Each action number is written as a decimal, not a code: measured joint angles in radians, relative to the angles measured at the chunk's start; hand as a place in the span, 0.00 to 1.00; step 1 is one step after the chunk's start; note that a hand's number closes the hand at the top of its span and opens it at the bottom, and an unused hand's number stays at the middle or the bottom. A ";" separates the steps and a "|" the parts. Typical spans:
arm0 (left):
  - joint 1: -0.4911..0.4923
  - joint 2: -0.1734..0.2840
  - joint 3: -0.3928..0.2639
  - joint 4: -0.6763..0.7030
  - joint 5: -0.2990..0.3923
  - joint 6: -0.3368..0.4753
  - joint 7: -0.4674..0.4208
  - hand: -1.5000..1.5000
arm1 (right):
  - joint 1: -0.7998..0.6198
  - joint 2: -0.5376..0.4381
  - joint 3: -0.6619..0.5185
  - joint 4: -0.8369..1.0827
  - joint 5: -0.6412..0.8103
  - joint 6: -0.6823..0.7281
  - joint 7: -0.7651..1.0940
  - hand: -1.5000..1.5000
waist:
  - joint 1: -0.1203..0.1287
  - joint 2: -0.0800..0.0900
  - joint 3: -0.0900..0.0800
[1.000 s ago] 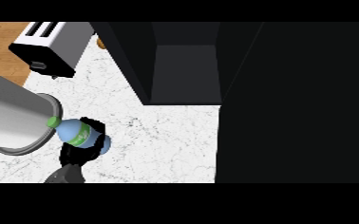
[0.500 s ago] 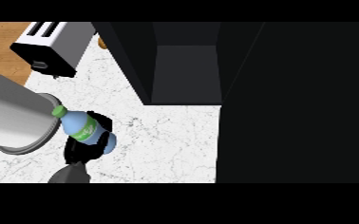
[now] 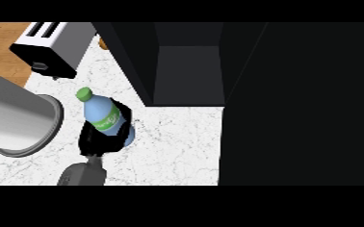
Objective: Pick up the bottled water, place it into the cabinet and close the cabinet
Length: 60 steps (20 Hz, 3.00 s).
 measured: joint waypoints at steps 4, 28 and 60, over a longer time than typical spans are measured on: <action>-0.053 -0.006 -0.082 -0.073 -0.005 0.133 0.037 1.00 | 0.014 0.002 0.021 -0.019 0.009 -0.009 0.008 0.00 | -0.004 0.000 0.000; -0.755 -0.009 -0.252 0.433 -0.076 0.664 -0.003 1.00 | -0.046 -0.005 0.013 0.027 -0.026 -0.021 0.012 0.00 | -0.028 0.007 -0.001; -1.063 0.017 -0.182 1.174 -0.196 0.905 -0.260 0.00 | -0.057 -0.025 0.023 0.057 -0.040 0.008 -0.013 0.00 | -0.072 0.024 0.002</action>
